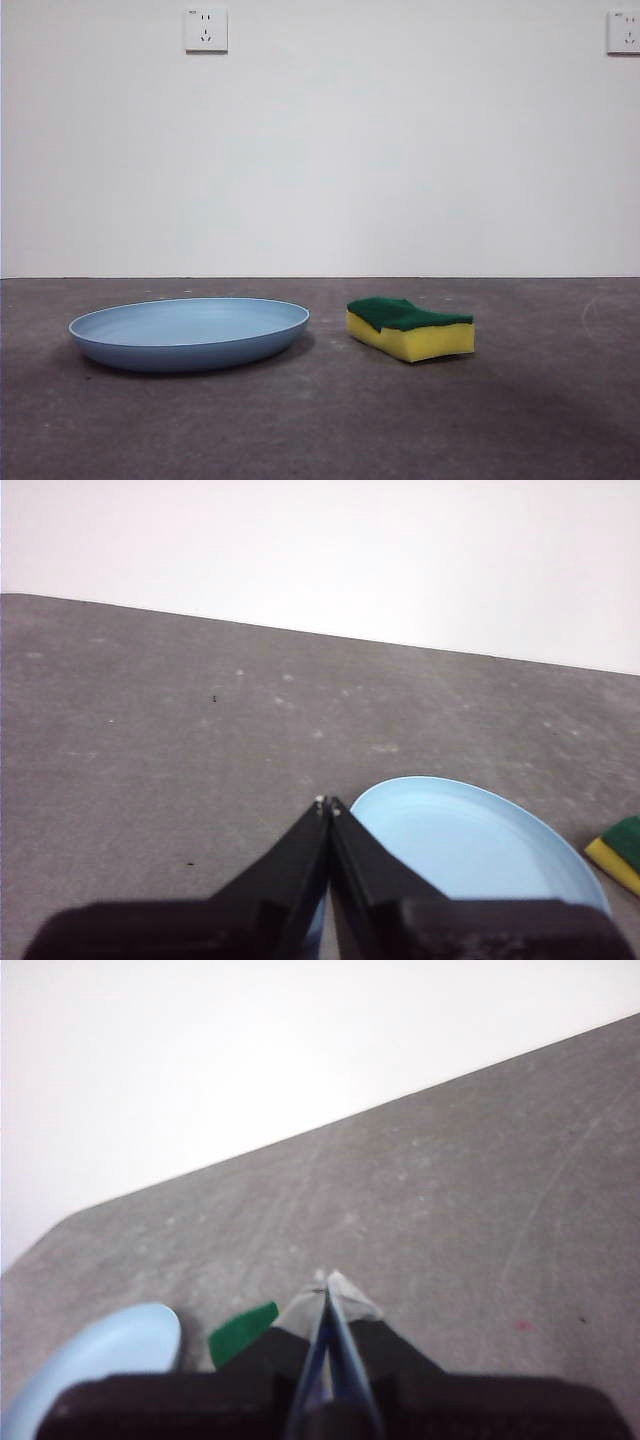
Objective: Pick up the plate,pick up the cloth,clean the plate with the cloth
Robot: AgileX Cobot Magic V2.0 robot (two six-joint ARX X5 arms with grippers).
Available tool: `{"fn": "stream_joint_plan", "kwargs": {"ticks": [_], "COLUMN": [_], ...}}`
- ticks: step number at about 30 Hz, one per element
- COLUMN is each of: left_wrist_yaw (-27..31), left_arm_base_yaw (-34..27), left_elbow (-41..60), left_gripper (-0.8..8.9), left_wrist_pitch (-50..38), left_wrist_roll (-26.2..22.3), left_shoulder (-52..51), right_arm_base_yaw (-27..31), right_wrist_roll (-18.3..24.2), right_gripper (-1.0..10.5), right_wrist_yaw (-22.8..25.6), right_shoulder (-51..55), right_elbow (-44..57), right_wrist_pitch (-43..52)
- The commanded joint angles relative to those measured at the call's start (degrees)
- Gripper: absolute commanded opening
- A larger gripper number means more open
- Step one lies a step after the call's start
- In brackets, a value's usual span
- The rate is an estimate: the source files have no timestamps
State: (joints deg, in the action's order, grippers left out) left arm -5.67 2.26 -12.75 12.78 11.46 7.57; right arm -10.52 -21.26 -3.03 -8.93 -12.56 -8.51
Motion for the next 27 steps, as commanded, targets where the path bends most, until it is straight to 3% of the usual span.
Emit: {"fn": "stream_joint_plan", "kwargs": {"ticks": [1, 11, 18, 19, 22, 23, 24, 27], "left_wrist_yaw": [-1.9, -8.6, -15.6, -16.1, -17.3, -17.3, -17.3, -17.4], "left_arm_base_yaw": [-0.1, -0.1, -0.1, -0.1, -0.1, 0.0, 0.0, 0.6], "left_elbow": [-4.2, -22.6, -31.3, -31.8, -32.5, -32.5, -32.5, -32.5], "left_gripper": [-0.06, -0.05, 0.12, 0.5, 3.7, 4.25, 4.27, 4.26], "left_wrist_pitch": [1.3, 10.3, 18.2, 19.0, 19.8, 20.0, 20.1, 20.1], "left_wrist_roll": [0.8, -1.7, -5.8, -5.8, -5.4, -5.2, -5.2, -5.2], "left_shoulder": [4.7, 26.8, 38.6, 39.7, 42.4, 43.0, 43.5, 45.0], "right_arm_base_yaw": [0.0, 0.0, 0.0, 0.0, 0.0, 0.0, 0.0, -0.1], "right_wrist_roll": [-2.2, 2.3, 13.1, 13.3, 13.2, 13.2, 13.2, 13.2], "right_gripper": [-0.1, -0.1, 0.1, 0.5, 3.7, 4.5, 5.0, 5.0], "right_wrist_yaw": [-0.4, -14.1, -22.6, -22.5, -22.6, -22.5, -22.5, -22.5], "right_shoulder": [-4.8, -26.5, -41.3, -42.6, -46.0, -46.6, -47.0, -47.7], "right_elbow": [-4.9, -25.2, -38.5, -39.5, -41.3, -41.4, -41.4, -41.4], "right_wrist_pitch": [-0.5, -8.5, -24.0, -24.7, -25.0, -25.0, -25.0, -25.1]}}
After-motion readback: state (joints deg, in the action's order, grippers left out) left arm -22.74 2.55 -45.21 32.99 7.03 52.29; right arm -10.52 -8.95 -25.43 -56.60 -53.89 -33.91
